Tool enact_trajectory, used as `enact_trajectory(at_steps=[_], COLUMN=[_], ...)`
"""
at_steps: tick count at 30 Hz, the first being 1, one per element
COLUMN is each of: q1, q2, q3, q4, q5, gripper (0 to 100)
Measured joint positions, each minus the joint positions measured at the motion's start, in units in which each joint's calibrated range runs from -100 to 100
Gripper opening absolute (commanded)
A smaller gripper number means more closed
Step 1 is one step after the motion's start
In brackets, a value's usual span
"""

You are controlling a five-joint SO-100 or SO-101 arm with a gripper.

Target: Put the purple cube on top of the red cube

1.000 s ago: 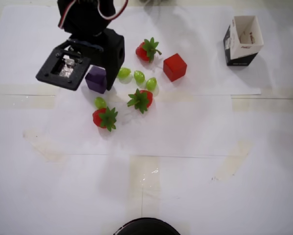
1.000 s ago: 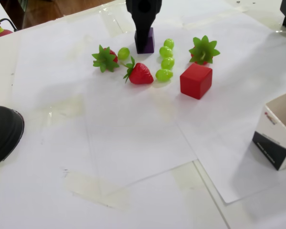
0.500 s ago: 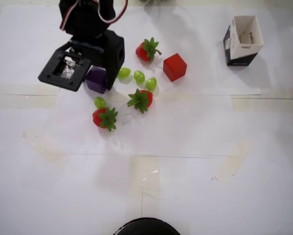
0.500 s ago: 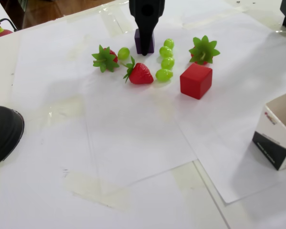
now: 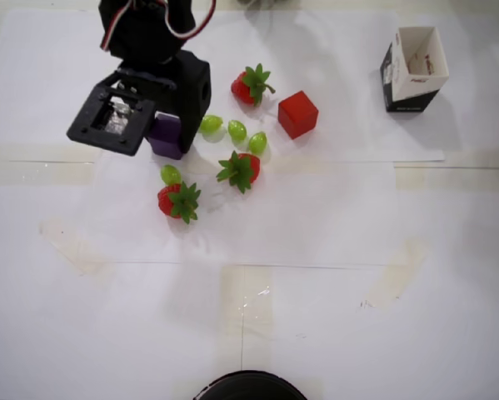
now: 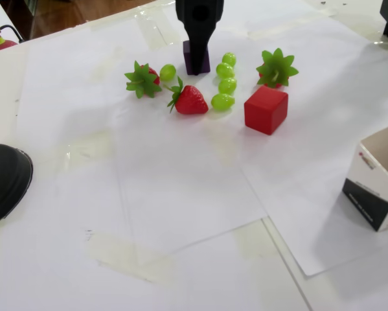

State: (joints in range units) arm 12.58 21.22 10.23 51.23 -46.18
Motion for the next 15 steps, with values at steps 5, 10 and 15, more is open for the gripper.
enact_trajectory(at_steps=[5,10,15], q1=[0.67,0.9,-1.42], q2=[-0.55,-6.0,-10.45], q3=[-1.9,-4.43,-9.41], q4=[3.0,6.72,12.57], q5=[4.15,6.64,7.13], gripper=[5,5,5])
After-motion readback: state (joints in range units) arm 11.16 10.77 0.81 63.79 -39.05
